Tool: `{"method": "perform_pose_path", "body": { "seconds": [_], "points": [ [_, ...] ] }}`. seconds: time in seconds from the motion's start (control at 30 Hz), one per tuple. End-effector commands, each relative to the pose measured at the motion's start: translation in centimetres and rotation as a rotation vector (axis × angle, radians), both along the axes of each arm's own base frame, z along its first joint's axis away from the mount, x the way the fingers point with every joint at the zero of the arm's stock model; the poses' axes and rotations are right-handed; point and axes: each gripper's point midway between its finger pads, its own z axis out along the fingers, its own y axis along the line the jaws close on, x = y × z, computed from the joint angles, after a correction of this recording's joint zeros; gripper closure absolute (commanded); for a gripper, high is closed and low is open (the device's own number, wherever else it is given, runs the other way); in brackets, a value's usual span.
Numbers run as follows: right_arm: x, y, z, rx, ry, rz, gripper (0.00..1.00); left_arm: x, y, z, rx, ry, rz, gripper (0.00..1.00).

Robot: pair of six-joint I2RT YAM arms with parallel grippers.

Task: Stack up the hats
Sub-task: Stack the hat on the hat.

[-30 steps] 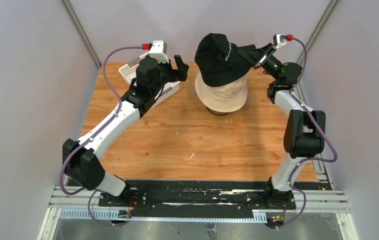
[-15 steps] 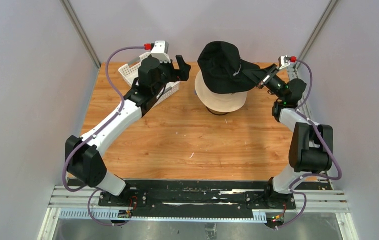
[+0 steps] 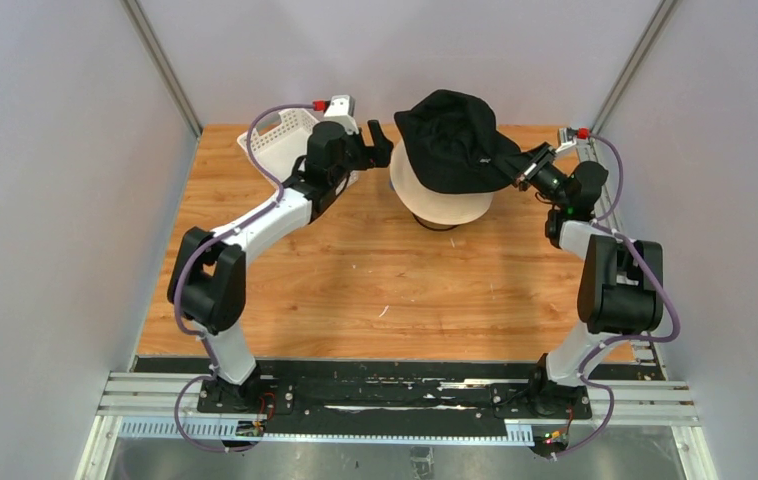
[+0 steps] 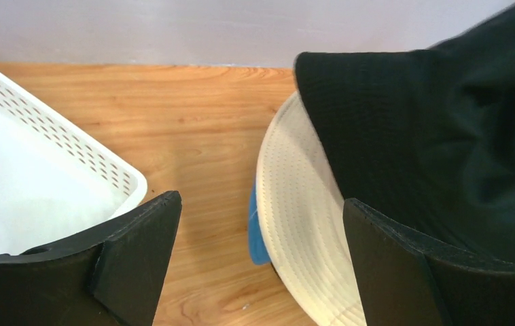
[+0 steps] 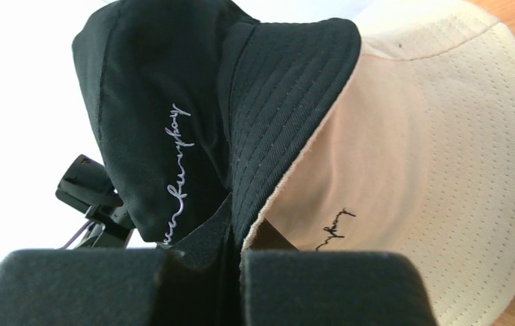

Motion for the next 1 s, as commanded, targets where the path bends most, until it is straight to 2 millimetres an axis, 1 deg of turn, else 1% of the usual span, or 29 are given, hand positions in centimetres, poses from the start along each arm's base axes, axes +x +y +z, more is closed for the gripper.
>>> {"method": "perform_pose_path", "body": {
  "seconds": [0.0, 0.03, 0.13, 0.17, 0.2, 0.3, 0.37, 0.5, 0.63, 0.8, 0.9, 0.97],
  "points": [
    [0.8, -1.1, -0.3, -0.030, -0.040, -0.030, 0.99, 2.8, 0.1, 2.4, -0.198, -0.083, -0.039, 0.06],
    [0.8, -1.1, -0.3, -0.031, -0.041, -0.029, 0.99, 3.3, 0.0, 2.1, -0.214, -0.086, -0.053, 0.06],
    [1.0, -1.1, -0.5, -0.032, -0.042, -0.026, 0.99, 4.2, 0.1, 2.3, -0.293, -0.100, -0.091, 0.03],
    [1.0, -1.1, -0.5, -0.033, -0.044, -0.024, 0.99, 4.3, 0.0, 2.5, -0.345, -0.115, -0.120, 0.03],
    [1.0, -1.1, -0.5, -0.032, -0.042, -0.023, 0.99, 4.4, 0.0, 3.6, -0.407, -0.160, -0.151, 0.04],
    [1.1, -1.1, -0.7, -0.024, -0.042, -0.017, 0.99, 4.6, -0.5, 4.1, -0.552, -0.176, -0.269, 0.06],
    [1.2, -1.1, -0.8, -0.020, -0.041, -0.016, 0.99, 4.6, -0.9, 4.3, -0.619, -0.185, -0.335, 0.07],
    [1.3, -1.1, -0.9, -0.016, -0.041, -0.012, 0.99, 5.0, -2.1, 3.8, -0.707, -0.128, -0.434, 0.08],
    [1.3, -1.1, -0.7, -0.015, -0.046, -0.010, 0.99, 4.3, -2.6, 4.1, -0.770, -0.133, -0.519, 0.08],
    [1.3, -1.0, -0.7, -0.013, -0.045, -0.009, 0.99, 4.0, -3.2, 4.1, -0.762, -0.129, -0.569, 0.08],
    [1.2, -1.0, -0.6, -0.012, -0.047, -0.007, 0.99, 3.6, -3.5, 4.6, -0.792, -0.135, -0.616, 0.09],
    [1.2, -1.0, -0.5, -0.013, -0.049, -0.006, 0.99, 3.6, -3.8, 4.4, -0.806, -0.119, -0.639, 0.09]
  ]
}}
